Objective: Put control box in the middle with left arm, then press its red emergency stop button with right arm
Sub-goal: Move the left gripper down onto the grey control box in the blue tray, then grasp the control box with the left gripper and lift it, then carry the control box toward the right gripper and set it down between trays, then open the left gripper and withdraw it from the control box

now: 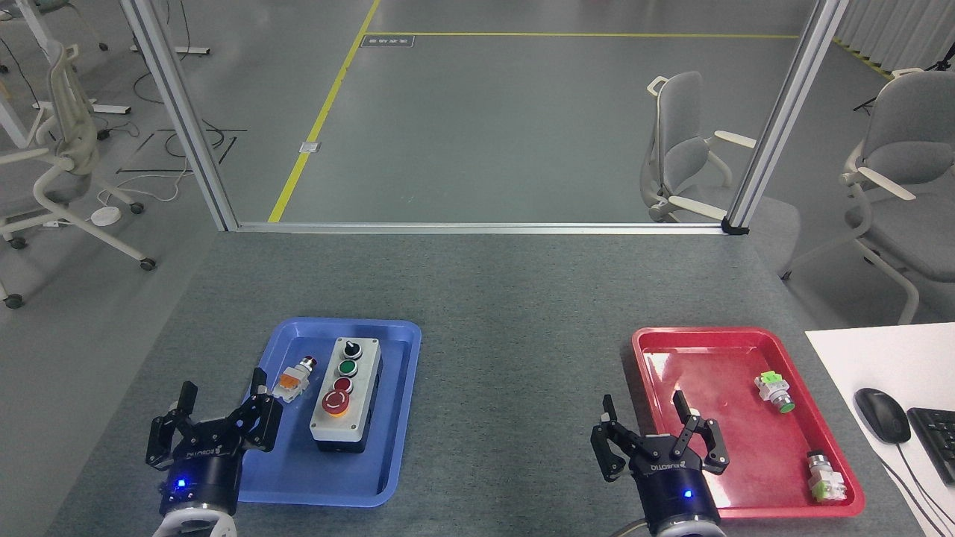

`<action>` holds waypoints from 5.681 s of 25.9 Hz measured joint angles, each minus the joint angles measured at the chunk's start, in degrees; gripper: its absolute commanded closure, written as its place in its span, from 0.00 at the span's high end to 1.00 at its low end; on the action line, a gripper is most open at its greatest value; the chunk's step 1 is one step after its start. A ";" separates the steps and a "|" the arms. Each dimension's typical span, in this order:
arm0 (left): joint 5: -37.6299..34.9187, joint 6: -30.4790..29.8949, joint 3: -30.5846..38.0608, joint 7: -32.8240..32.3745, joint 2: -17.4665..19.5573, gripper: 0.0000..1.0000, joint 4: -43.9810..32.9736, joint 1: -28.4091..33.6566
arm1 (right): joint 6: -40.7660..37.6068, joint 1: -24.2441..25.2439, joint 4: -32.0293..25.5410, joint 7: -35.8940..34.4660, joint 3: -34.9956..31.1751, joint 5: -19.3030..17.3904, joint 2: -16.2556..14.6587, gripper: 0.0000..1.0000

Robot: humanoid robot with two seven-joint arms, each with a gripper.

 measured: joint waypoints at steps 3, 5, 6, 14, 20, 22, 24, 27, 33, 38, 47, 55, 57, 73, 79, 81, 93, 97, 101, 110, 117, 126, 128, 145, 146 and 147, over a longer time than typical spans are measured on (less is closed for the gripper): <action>-0.07 -0.06 -0.04 0.13 0.03 0.99 -0.10 -0.18 | 0.24 0.15 -0.08 -0.11 0.21 0.00 0.05 0.98; -0.06 -0.20 -0.06 0.33 0.02 0.99 -0.49 -0.13 | 0.33 0.20 -0.15 -0.18 0.30 0.00 0.07 0.98; -0.02 -0.43 -0.09 0.33 0.03 0.99 -0.91 0.12 | 0.36 0.25 -0.16 -0.18 0.34 -0.01 0.06 0.98; -0.07 -4.96 -0.15 0.86 0.15 0.99 -3.65 6.42 | 0.37 0.88 -0.18 -0.13 0.16 -0.17 0.14 0.98; -8.67 -2.69 -5.09 3.72 -1.02 0.99 -2.79 9.47 | 0.36 1.37 -0.97 -0.02 0.05 -0.18 0.36 0.98; -12.69 0.05 -7.33 3.83 -2.35 0.98 -1.42 9.22 | 0.37 1.40 -1.08 0.06 0.00 -0.18 0.33 0.98; -15.19 2.41 -9.24 3.93 -3.51 0.98 0.83 7.92 | 0.36 1.44 -1.12 0.08 -0.04 -0.16 0.32 0.98; -17.13 5.16 -11.81 3.98 -4.39 0.99 5.84 4.74 | 0.35 1.44 -1.16 0.09 -0.03 -0.07 0.37 0.98; -19.04 8.81 -14.32 3.76 -5.39 0.99 14.41 -0.82 | 0.32 1.55 -1.22 0.09 0.10 -0.01 0.38 0.98; -19.15 9.35 -14.60 3.73 -6.27 0.99 17.51 -2.46 | 0.02 1.56 -1.25 0.11 0.04 0.00 0.20 0.98; -18.90 9.51 -14.62 3.56 -7.58 0.99 22.19 -6.31 | -0.21 1.54 -1.22 0.32 0.03 0.08 0.03 0.98; -18.20 9.32 -14.60 3.56 -8.21 0.99 28.59 -10.56 | -0.30 1.54 -1.18 0.02 0.03 0.19 0.00 0.98; -18.13 9.32 -14.60 3.56 -8.63 0.99 30.07 -11.54 | -0.30 1.46 -1.18 0.00 0.03 0.22 0.03 0.98; -14.63 5.65 -14.53 3.71 -9.58 0.07 42.14 -21.13 | -0.85 1.19 -1.17 -0.03 0.03 1.07 0.34 0.98; -11.23 0.19 -13.76 3.26 -8.71 0.00 38.97 -20.71 | -0.86 1.18 -1.17 -0.04 0.03 1.13 0.35 0.98; -7.40 -1.75 -12.76 3.46 -7.59 0.00 35.34 -19.74 | -0.86 1.18 -1.17 -0.04 0.03 1.13 0.34 0.98; -1.74 -0.40 -21.06 3.81 -9.60 0.00 17.65 -15.10 | -0.68 1.31 -1.22 -0.18 0.03 1.14 0.33 0.98; -5.02 3.34 -27.03 3.86 -14.54 0.00 22.03 -16.88 | -0.67 1.39 -1.25 -0.10 0.03 1.14 0.33 0.98; -7.43 6.64 -34.15 3.87 -16.73 0.00 28.46 -19.22 | -0.67 1.42 -1.25 -0.07 0.03 1.14 0.39 0.98; -8.07 9.61 -45.78 3.63 -17.23 0.00 36.88 -22.57 | -0.96 1.21 -1.25 0.06 0.03 1.07 0.70 0.98; -7.90 8.66 -50.37 1.87 -17.35 0.00 40.60 -24.67 | -1.22 1.18 -1.11 0.07 0.21 1.12 1.59 0.98; -7.50 8.69 -51.37 -1.25 -17.30 0.92 39.55 -24.97 | -1.06 1.18 -0.58 0.40 0.62 1.07 2.30 0.97; -7.44 9.37 -51.26 -1.56 -17.26 0.97 39.02 -24.95 | -1.04 1.17 -0.52 0.48 0.67 1.06 2.58 0.96; -6.39 6.56 -43.34 -0.47 -1.01 0.99 14.07 -10.40 | -1.15 1.10 -0.01 0.79 1.14 2.17 3.85 0.74; -6.34 5.01 -41.08 -0.46 0.32 0.99 11.67 -8.41 | -1.17 1.10 0.02 0.83 1.34 2.18 3.94 0.62; -6.31 3.61 -38.76 -0.46 1.41 0.99 9.54 -6.51 | -1.17 1.09 0.08 0.83 1.51 2.18 4.04 0.43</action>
